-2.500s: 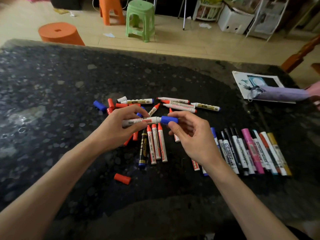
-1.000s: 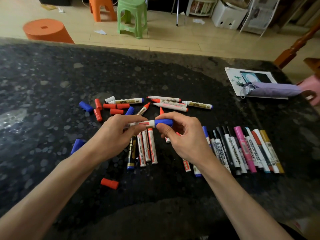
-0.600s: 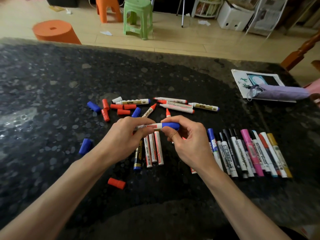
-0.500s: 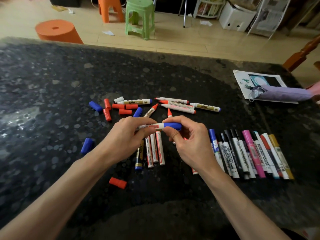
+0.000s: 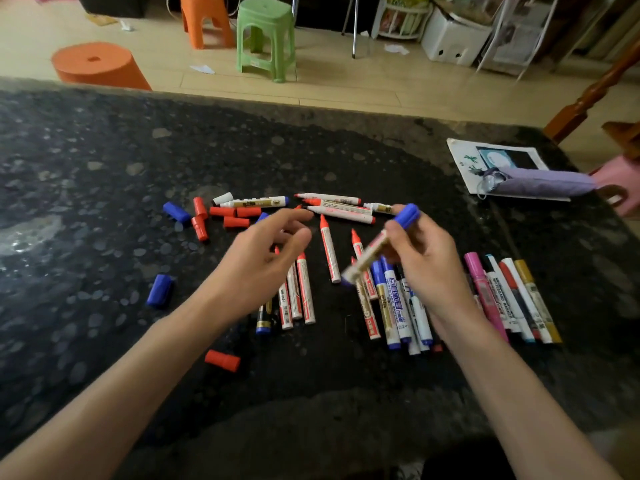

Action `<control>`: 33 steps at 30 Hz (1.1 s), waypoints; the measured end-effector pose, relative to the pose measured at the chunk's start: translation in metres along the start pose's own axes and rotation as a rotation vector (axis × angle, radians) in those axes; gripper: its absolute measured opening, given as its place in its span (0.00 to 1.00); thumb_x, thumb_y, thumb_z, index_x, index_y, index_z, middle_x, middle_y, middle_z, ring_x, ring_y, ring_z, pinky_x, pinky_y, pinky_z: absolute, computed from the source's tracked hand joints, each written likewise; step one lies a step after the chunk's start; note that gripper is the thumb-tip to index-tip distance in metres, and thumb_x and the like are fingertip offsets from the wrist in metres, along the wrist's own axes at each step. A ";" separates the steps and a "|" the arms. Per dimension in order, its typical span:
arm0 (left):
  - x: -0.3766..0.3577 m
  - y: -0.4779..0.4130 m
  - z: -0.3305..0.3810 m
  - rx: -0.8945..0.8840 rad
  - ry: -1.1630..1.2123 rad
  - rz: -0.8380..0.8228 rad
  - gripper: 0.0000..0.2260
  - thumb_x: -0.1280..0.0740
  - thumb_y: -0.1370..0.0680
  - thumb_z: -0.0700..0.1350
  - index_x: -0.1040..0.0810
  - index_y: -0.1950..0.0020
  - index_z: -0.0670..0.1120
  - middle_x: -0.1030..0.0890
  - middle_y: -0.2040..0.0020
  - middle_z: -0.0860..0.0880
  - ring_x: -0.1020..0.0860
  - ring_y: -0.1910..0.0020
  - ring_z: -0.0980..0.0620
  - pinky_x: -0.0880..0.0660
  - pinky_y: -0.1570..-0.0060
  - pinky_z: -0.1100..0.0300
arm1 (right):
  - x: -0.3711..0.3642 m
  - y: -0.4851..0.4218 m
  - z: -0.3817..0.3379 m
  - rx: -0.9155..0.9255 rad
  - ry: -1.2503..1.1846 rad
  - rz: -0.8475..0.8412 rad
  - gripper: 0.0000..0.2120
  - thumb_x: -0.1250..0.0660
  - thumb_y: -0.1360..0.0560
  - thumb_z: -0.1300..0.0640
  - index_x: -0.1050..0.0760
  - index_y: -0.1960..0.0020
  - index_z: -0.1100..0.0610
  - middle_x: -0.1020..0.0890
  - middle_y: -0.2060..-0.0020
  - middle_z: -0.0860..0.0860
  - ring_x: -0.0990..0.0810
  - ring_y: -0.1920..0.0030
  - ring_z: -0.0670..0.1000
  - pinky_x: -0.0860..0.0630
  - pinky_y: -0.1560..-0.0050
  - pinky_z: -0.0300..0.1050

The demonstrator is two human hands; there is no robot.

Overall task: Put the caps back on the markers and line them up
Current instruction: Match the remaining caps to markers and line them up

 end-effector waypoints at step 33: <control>0.133 0.060 -0.117 0.673 -0.858 -0.068 0.19 0.26 0.31 0.68 0.23 0.58 0.55 0.19 0.50 0.49 0.19 0.46 0.43 0.26 0.54 0.55 | -0.166 -0.013 -0.012 0.515 0.690 -0.185 0.15 0.30 0.20 0.50 0.21 0.34 0.49 0.21 0.44 0.46 0.26 0.40 0.48 0.29 0.39 0.43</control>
Point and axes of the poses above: each hand's wrist, its own y-axis away from the middle knuckle, its own x-axis out of the back of the hand, z = x × y, the point moved 6 cm from there along -y, towards the middle knuckle
